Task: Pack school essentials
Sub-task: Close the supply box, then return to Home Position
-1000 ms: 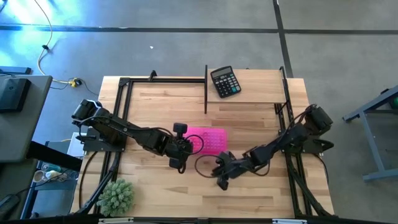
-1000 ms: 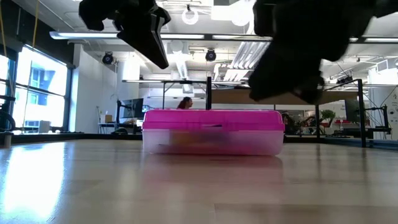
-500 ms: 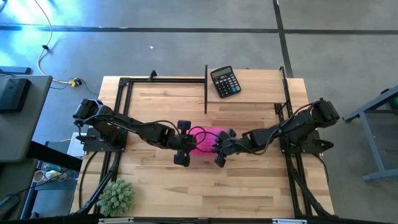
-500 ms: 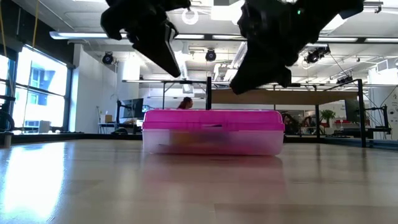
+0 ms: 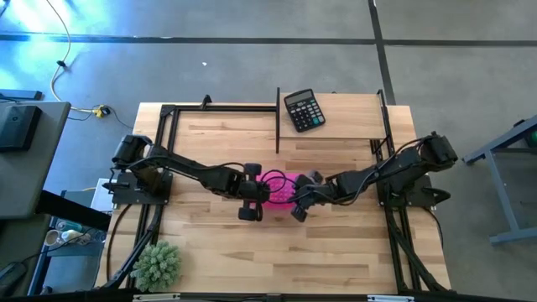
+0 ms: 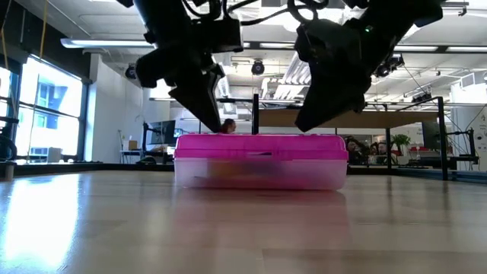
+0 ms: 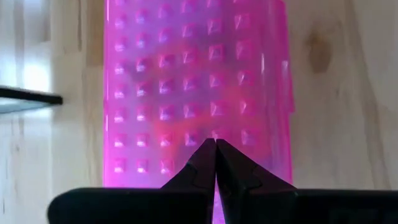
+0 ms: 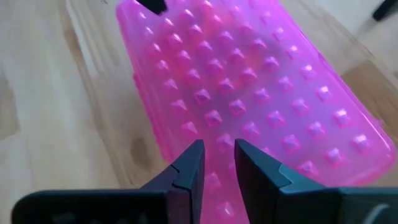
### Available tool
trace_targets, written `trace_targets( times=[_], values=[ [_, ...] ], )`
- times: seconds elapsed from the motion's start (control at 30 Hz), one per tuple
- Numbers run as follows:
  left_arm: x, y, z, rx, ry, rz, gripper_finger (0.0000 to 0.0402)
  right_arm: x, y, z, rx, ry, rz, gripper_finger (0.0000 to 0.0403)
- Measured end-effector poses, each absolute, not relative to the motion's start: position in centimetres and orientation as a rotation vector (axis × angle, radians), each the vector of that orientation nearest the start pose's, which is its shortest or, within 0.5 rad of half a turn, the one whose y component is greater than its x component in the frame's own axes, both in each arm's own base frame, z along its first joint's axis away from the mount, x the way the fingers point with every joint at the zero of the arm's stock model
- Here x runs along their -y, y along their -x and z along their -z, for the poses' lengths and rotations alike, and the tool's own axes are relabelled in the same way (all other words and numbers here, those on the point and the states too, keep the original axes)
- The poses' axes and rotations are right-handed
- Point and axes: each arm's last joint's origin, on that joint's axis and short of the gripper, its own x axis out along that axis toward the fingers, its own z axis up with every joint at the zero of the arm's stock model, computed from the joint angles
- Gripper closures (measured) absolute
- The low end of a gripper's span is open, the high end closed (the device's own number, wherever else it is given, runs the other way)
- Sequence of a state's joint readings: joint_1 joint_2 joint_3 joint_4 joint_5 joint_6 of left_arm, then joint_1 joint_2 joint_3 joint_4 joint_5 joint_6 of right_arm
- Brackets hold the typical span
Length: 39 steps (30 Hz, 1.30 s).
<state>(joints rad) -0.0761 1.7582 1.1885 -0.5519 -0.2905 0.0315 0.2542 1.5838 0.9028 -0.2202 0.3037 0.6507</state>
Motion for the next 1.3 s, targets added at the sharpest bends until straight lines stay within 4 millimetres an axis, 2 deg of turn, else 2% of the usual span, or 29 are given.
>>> trace_targets(
  times=[0.3,0.5,0.73,0.93,1.1,1.3],
  values=[
    [2.3,-34.9,-19.3,-1.112,-0.191,-0.158,0.0401,-6.7,-30.0,-17.8,-0.859,-0.353,0.373,0.0323],
    [2.3,-35.2,-18.4,-1.141,-0.168,-0.158,0.0401,-6.7,-30.4,-16.6,-0.893,-0.348,0.397,0.0323],
    [2.3,-35.5,-17.4,-1.160,-0.168,-0.171,0.0401,-6.7,-30.4,-16.5,-0.897,-0.355,0.401,0.0323],
    [2.4,-35.1,-18.6,-1.131,-0.150,-0.175,0.0401,-6.7,-30.4,-16.7,-0.892,-0.359,0.384,0.0323],
    [2.5,-34.6,-20.2,-1.087,-0.149,-0.176,0.0401,-6.6,-29.8,-17.9,-0.873,-0.341,0.363,0.0323],
    [2.4,-33.7,-22.1,-1.049,-0.166,-0.170,0.0401,-6.5,-29.2,-20.2,-0.798,-0.286,0.304,0.0323]
  ],
)
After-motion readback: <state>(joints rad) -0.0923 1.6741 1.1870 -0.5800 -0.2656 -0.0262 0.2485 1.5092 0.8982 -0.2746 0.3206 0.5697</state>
